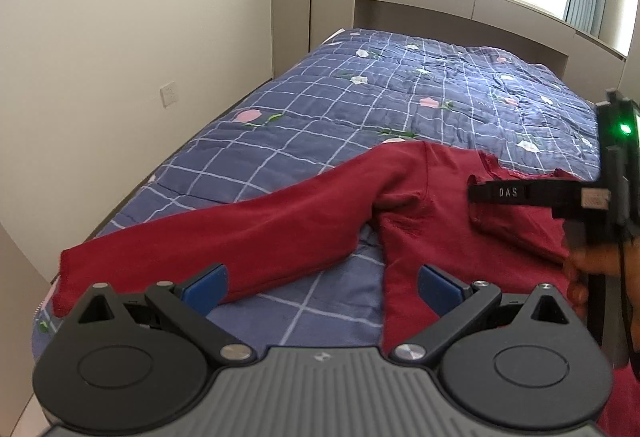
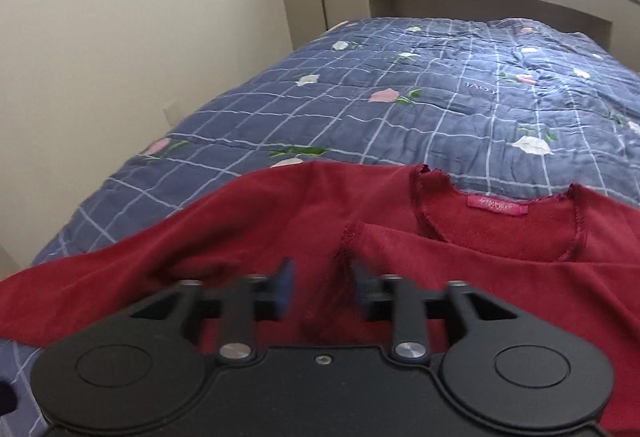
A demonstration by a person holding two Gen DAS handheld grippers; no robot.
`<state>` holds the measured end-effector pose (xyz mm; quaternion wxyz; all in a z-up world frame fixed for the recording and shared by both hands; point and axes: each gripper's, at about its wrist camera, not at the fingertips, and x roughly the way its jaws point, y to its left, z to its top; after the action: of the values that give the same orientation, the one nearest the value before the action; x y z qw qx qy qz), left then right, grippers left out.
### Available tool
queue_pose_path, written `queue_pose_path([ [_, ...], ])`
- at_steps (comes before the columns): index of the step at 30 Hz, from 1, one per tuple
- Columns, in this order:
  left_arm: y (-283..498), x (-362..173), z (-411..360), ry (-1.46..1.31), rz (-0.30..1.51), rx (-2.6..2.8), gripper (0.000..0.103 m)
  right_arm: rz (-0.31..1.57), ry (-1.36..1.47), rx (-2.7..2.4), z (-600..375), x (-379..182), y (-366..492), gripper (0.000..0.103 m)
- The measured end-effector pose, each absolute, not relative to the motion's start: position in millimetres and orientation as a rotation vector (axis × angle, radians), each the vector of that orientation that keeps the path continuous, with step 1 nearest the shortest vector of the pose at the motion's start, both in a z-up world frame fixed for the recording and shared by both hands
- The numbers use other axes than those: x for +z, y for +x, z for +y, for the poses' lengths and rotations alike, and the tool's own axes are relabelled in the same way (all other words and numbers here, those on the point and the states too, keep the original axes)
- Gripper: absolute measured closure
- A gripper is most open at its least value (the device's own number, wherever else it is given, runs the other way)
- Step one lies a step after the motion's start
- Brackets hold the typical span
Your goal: Fold small clothes
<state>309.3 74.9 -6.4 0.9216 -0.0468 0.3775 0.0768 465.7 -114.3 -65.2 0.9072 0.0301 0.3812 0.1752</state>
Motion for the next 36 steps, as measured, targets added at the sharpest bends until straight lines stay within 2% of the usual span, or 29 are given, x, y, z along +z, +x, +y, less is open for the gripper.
queue_pose_path([
  [1,312,-6,73,-0.101,0.774,0.155,0.0,0.776,0.067,0.37,-120,-63,462,0.03],
  [4,325,-7,62,-0.106,0.768,0.14,0.0,0.718,0.066,0.364,-149,-51,445,0.009],
  [6,339,-8,52,-0.097,0.763,0.126,0.0,0.673,0.033,0.331,-177,-44,431,0.001],
  [15,423,-39,-23,-0.073,0.709,-0.021,0.0,0.574,-0.16,-0.099,-324,-53,400,0.001],
  [23,475,-83,-61,0.008,0.766,0.013,0.0,0.627,-0.004,-0.216,-402,-84,418,0.001],
  [31,479,-102,-50,-0.009,0.782,0.044,0.0,0.67,0.0,-0.333,-437,-101,431,0.001],
  [36,463,-116,-53,0.009,0.673,0.052,0.0,0.668,0.03,-0.36,-449,-93,414,0.001],
])
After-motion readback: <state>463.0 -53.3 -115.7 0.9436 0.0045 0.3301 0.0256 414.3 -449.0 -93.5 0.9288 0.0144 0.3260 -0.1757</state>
